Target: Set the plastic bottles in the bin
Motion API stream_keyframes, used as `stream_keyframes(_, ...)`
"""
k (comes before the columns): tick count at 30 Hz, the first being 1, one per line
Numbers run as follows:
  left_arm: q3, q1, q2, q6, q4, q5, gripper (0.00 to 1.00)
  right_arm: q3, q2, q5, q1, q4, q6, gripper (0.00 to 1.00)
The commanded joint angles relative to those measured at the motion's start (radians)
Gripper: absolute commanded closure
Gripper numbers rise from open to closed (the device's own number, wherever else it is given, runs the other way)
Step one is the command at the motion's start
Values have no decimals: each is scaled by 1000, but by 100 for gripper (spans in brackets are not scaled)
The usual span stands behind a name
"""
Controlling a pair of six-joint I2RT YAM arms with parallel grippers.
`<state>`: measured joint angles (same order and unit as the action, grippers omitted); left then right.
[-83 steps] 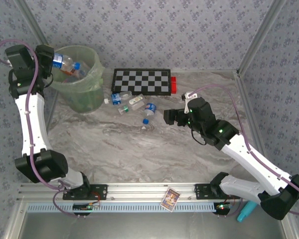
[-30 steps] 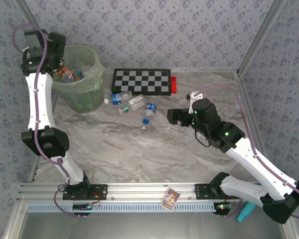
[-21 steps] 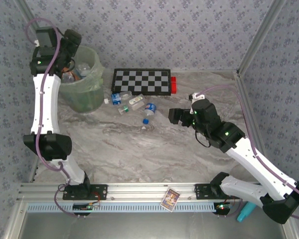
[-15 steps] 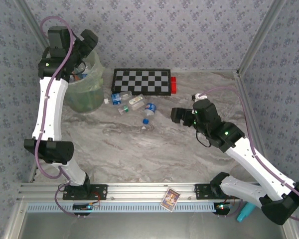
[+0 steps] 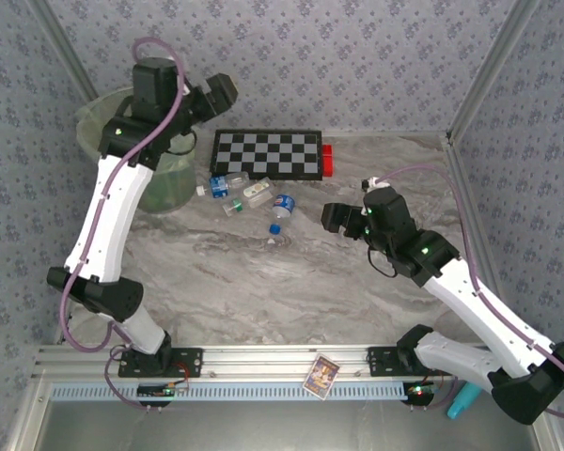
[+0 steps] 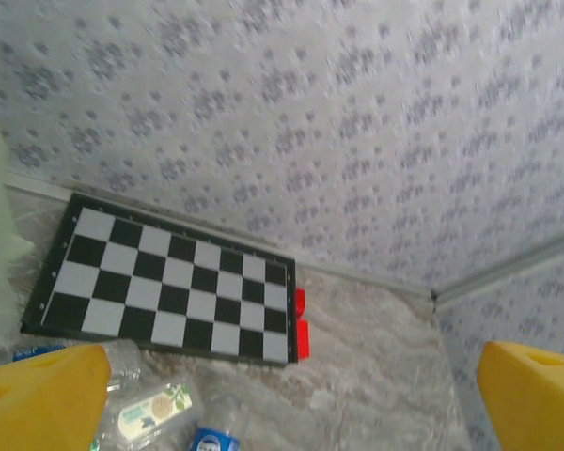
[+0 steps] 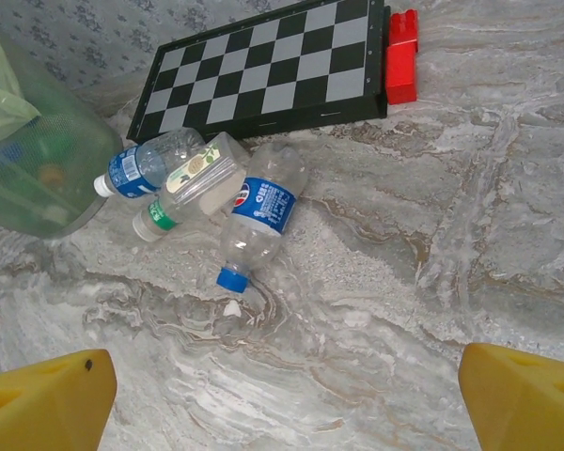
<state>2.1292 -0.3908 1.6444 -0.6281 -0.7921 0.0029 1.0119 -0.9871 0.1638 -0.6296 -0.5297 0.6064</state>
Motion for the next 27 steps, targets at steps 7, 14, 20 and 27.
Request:
stream_keyframes(7, -36, -84, -36, 112, -73, -4, 0, -18, -51, -66, 18, 23, 48, 17)
stream_keyframes(14, -86, -89, -89, 116, -84, -16, 0, -21, -116, -107, 30, 63, 62, 30)
stream_keyframes(20, -147, -89, -153, 120, -88, -55, 0, -24, -201, -145, 39, 105, 66, 42)
stream_keyframes(27, -212, -89, -243, 133, -111, -102, 0, -11, -346, -210, 40, 184, 85, 47)
